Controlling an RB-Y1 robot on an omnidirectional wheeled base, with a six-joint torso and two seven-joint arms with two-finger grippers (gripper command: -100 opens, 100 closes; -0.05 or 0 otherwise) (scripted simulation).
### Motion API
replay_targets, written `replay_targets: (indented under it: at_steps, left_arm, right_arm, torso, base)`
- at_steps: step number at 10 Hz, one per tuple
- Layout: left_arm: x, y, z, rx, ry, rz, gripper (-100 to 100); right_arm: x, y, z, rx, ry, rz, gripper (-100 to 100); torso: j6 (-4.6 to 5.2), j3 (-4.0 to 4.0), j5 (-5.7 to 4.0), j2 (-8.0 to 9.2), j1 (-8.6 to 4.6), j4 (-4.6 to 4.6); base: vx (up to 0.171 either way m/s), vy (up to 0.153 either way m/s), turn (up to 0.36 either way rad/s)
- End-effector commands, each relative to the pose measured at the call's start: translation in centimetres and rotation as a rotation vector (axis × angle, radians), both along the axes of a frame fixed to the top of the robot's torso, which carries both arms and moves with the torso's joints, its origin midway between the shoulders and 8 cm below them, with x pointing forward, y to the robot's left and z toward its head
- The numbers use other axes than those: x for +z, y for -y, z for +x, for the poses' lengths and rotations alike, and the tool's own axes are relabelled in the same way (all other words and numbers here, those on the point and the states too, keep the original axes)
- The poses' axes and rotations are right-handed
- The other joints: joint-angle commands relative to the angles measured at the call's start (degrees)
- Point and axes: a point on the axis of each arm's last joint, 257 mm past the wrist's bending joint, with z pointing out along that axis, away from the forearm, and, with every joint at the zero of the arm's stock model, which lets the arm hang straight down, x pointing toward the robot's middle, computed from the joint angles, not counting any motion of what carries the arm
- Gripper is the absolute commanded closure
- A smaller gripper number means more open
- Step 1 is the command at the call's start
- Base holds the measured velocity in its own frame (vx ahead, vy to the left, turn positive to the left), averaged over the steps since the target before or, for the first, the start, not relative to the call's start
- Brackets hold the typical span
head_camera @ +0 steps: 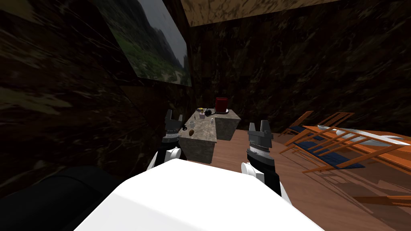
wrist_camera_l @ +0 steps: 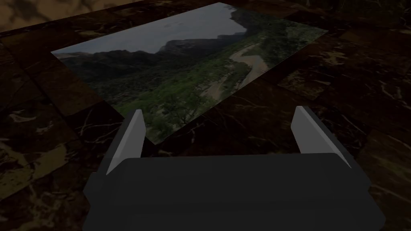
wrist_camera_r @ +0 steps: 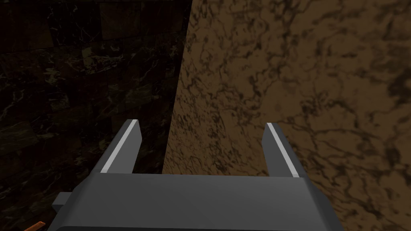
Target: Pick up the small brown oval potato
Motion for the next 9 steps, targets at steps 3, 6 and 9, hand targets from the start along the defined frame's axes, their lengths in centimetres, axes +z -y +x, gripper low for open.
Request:
replay_targets:
  at_steps: [3, 6, 9]
  left_arm:
    - [-1.2, 1.0, 0.5, -0.054, -0.053, 0.058, -100]
    - [-2.4, 1.7, 0.9, -0.097, -0.106, 0.099, -100]
    - [-4.0, 2.3, 1.4, -0.140, -0.172, 0.134, -100]
  right_arm:
    - [0.0, 0.0, 0.0, 0.000, 0.000, 0.000, 0]
    - [0.0, 0.0, 0.0, 0.000, 0.000, 0.000, 0]
    - [0.0, 0.0, 0.0, 0.000, 0.000, 0.000, 0]
  torso:
    - [0.01, 0.11, -0.01, 0.19, -0.07, 0.04]
    - [0.00, 0.20, -0.03, 0.34, -0.14, 0.08]
    - [0.00, 0.23, -0.04, 0.38, -0.15, 0.09]
  base:
    - [-0.057, -0.022, -0.059]
    - [-0.088, -0.042, -0.065]
    - [-0.098, -0.050, -0.090]
